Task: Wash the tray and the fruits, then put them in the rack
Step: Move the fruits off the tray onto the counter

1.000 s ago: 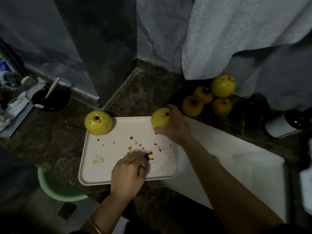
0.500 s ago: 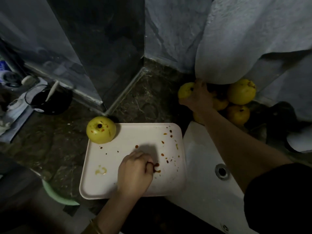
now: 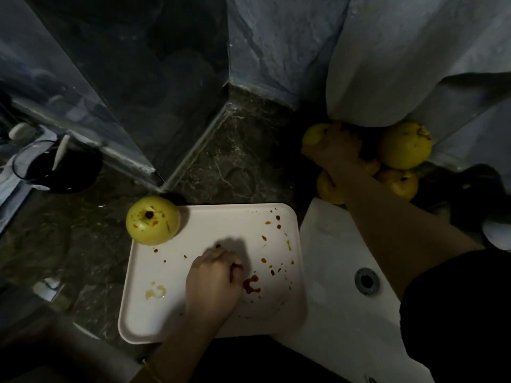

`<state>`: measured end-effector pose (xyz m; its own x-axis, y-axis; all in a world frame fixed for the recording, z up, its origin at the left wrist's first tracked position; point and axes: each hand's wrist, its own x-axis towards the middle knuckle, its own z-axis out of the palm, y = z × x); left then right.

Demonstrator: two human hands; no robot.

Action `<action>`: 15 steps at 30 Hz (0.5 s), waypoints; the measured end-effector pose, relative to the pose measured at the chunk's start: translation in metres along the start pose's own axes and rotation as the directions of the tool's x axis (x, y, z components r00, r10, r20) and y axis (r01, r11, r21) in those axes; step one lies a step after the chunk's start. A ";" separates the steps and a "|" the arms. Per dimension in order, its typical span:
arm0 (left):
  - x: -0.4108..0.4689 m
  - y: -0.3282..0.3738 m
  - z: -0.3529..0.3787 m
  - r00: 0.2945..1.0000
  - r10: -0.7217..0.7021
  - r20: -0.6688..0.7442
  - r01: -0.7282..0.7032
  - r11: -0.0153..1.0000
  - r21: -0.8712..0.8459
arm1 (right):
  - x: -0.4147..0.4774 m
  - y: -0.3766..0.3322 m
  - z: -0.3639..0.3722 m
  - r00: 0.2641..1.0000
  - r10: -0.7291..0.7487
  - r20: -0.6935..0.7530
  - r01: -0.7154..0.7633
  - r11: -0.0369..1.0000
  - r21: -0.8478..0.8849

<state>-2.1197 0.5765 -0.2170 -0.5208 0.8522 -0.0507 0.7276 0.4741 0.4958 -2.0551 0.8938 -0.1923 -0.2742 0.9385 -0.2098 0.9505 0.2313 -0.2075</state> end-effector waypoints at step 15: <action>-0.024 -0.007 -0.014 0.992 -0.104 -0.068 0.105 0.994 0.023 | -0.135 -0.077 0.022 0.916 -0.376 -0.137 0.391 0.914 0.105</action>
<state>-2.1182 0.5497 -0.2072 -0.6226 0.7814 -0.0426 0.6786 0.5662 0.4679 -2.0950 0.7436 -0.1694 -0.5891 0.8079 0.0164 0.7464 0.5518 -0.3719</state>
